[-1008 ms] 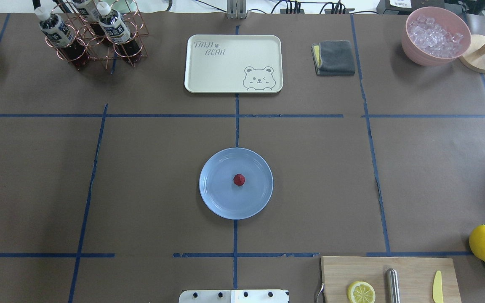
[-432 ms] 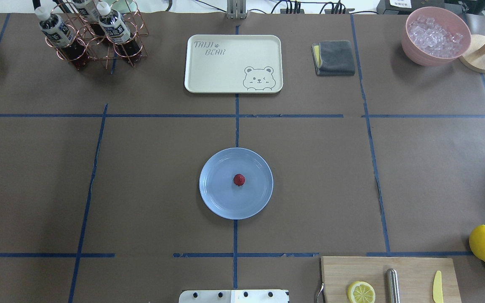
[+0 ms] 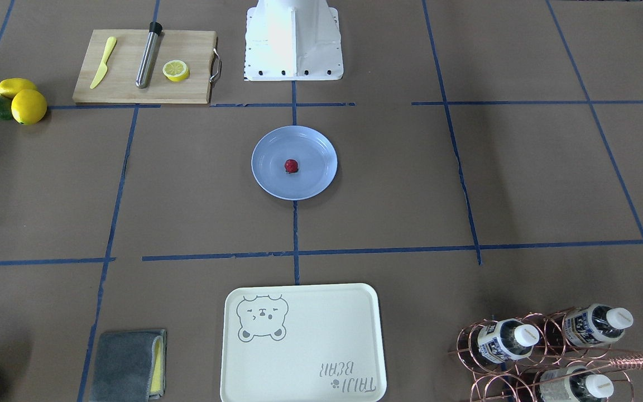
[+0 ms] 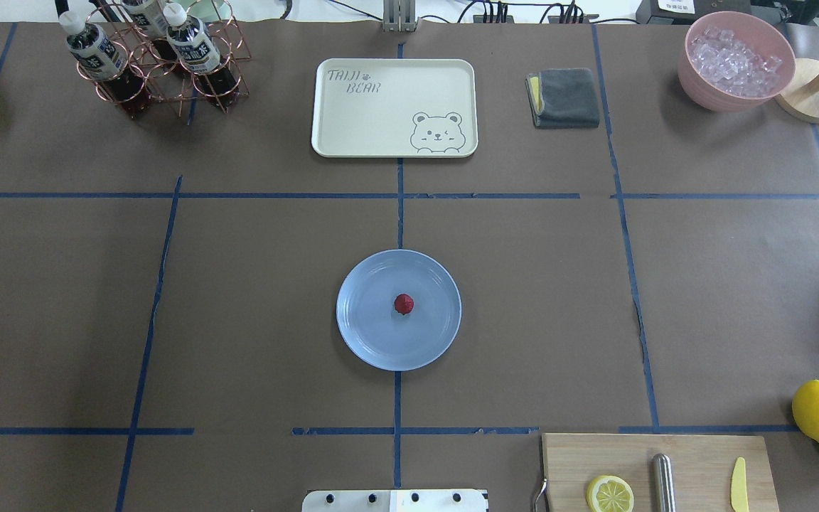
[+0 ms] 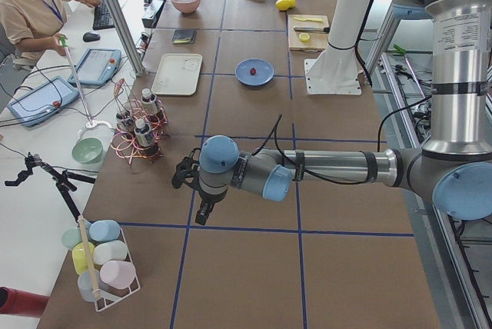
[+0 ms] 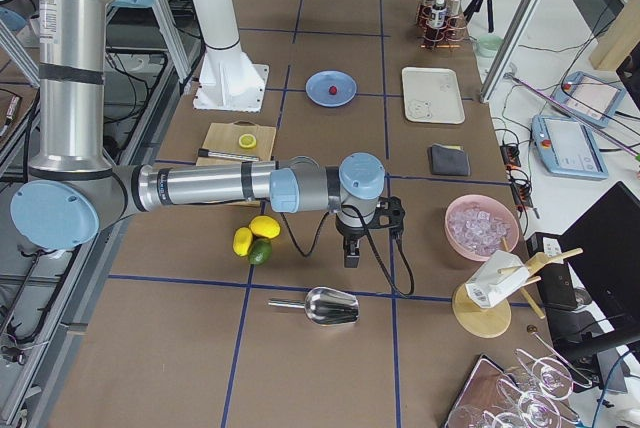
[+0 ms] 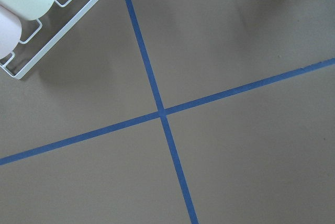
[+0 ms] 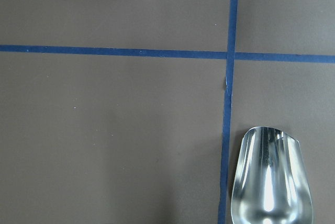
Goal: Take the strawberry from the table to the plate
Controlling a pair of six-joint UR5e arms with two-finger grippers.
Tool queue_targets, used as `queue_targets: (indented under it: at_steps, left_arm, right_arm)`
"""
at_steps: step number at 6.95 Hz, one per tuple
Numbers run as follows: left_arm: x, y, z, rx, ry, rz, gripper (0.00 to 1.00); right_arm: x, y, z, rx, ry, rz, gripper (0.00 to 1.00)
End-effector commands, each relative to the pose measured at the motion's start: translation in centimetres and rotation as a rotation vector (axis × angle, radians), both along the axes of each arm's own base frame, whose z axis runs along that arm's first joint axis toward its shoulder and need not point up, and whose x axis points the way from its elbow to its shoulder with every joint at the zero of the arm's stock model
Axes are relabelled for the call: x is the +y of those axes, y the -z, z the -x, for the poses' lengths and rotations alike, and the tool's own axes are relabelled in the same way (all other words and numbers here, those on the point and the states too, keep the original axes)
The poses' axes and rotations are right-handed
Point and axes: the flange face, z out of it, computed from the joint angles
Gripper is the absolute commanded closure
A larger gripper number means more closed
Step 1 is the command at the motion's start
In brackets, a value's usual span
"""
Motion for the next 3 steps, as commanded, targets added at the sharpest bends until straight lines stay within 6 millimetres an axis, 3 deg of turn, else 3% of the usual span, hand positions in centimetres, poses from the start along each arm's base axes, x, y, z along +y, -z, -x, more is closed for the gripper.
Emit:
queue_targets:
  at_steps: [1, 3]
  left_arm:
    - [-1.16, 0.81, -0.28, -0.004, -0.006, 0.156, 0.00]
    - [-1.82, 0.76, -0.28, -0.006, -0.006, 0.188, 0.00]
  right_arm:
    - [0.01, 0.00, -0.01, 0.001, 0.001, -0.002, 0.00]
    - [0.01, 0.31, 0.00, -0.001, 0.001, -0.008, 0.00]
